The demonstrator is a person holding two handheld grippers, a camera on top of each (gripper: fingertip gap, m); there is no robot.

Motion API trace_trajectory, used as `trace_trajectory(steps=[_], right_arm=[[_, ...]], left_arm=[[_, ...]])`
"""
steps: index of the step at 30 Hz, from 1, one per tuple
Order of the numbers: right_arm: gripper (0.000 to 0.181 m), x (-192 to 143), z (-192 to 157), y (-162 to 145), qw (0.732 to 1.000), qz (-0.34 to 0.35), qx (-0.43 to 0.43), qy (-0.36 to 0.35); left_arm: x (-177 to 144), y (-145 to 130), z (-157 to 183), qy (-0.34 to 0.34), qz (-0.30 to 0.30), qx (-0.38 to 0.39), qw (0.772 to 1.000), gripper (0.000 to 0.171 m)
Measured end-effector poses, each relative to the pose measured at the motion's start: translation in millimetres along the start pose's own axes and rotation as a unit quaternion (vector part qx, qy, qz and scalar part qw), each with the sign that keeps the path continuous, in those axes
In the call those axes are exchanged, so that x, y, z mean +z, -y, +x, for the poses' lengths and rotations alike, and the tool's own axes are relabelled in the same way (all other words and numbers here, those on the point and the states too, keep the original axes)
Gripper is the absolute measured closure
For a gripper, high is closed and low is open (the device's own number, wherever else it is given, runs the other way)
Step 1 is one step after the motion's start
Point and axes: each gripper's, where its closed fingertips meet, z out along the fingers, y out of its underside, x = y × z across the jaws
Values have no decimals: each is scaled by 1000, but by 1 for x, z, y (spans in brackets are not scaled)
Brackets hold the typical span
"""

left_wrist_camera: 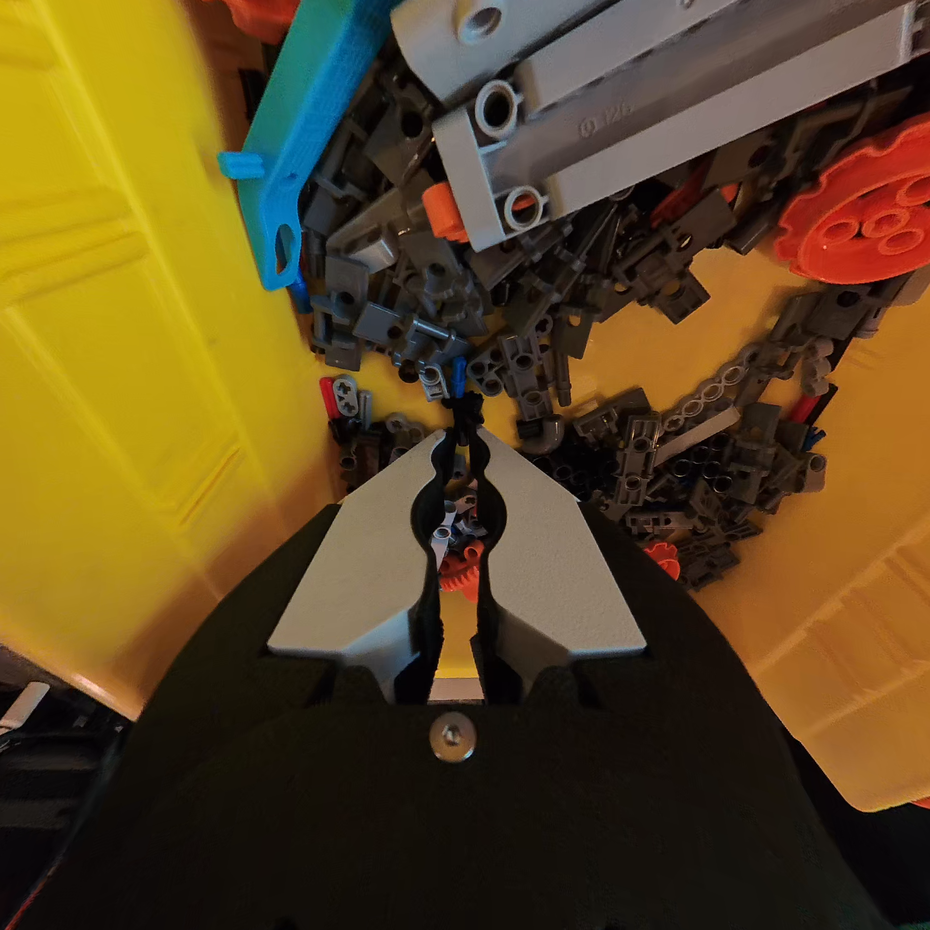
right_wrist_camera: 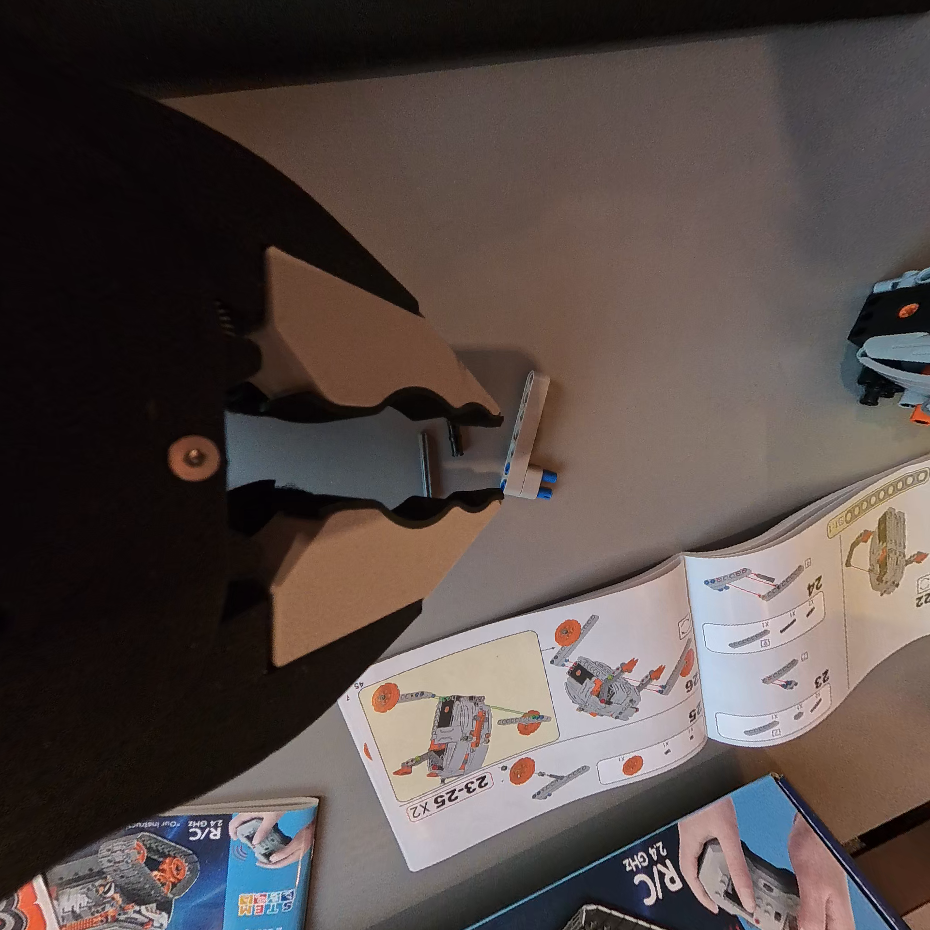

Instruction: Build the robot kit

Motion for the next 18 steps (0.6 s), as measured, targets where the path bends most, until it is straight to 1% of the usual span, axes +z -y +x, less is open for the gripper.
trace_trajectory(steps=[4,6,8,10,11,12,13,14,15,16,18], right_arm=[[158,0,0,1,1000,2,-1,0],[158,0,0,0,1000,0,-1,-1],[158,0,1,0,1000,-1,-1,-2],[158,-1,2,1,1000,2,-2,-4],[158,-1,2,2,1000,4,-2,-5],[158,-2,3,3,1000,8,-2,-8],[158,-3,4,6,1000,14,-4,-12],[158,-5,6,10,999,25,-6,-19],[158,-8,9,16,999,42,-8,-30],[157,-12,12,25,997,66,-10,-43],[155,-23,18,47,989,130,-10,-68]], left_arm=[[-3,2,0,-14,11,-4,1000,169],[-14,5,3,-35,36,-10,999,169],[-39,12,19,-86,98,-4,992,169],[-79,22,47,-154,187,34,970,169],[-102,25,67,-193,234,67,951,169],[-127,27,93,-243,280,110,922,169],[-153,24,125,-303,318,155,885,169],[-178,17,157,-366,342,197,843,169],[-198,7,188,-425,350,234,801,169],[-211,-4,217,-474,342,265,766,169],[-220,-27,267,-551,297,316,713,169]])
